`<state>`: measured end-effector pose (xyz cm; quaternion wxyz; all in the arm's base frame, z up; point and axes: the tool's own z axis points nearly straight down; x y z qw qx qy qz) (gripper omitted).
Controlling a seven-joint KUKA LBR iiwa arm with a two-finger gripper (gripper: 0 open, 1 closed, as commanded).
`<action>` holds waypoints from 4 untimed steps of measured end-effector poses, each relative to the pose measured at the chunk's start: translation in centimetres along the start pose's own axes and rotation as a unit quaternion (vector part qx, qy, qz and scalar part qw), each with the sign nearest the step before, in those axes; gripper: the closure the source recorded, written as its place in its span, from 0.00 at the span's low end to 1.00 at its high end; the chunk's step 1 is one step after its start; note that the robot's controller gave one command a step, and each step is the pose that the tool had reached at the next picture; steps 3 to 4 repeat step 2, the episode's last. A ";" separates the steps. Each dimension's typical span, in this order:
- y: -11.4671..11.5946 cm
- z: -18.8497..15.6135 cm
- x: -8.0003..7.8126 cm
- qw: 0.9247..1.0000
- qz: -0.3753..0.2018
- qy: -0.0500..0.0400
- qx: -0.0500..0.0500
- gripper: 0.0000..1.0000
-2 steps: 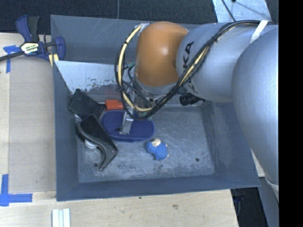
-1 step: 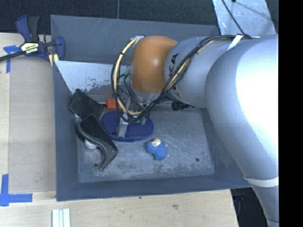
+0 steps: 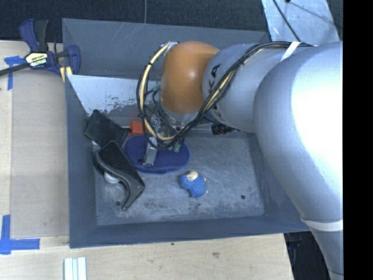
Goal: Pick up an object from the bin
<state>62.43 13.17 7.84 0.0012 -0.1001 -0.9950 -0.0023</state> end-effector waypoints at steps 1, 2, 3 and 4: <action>0.8 -7.7 0.0 1.000 0.015 -0.007 0.000 1.00; 0.8 -14.3 2.7 1.000 0.018 -0.005 0.000 1.00; 0.8 -14.3 2.7 1.000 0.018 -0.005 0.000 1.00; 0.8 -14.3 2.7 1.000 0.018 -0.005 0.000 1.00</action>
Offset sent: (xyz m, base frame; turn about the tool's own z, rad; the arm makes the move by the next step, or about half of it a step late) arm -0.0012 0.0074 0.0709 0.0315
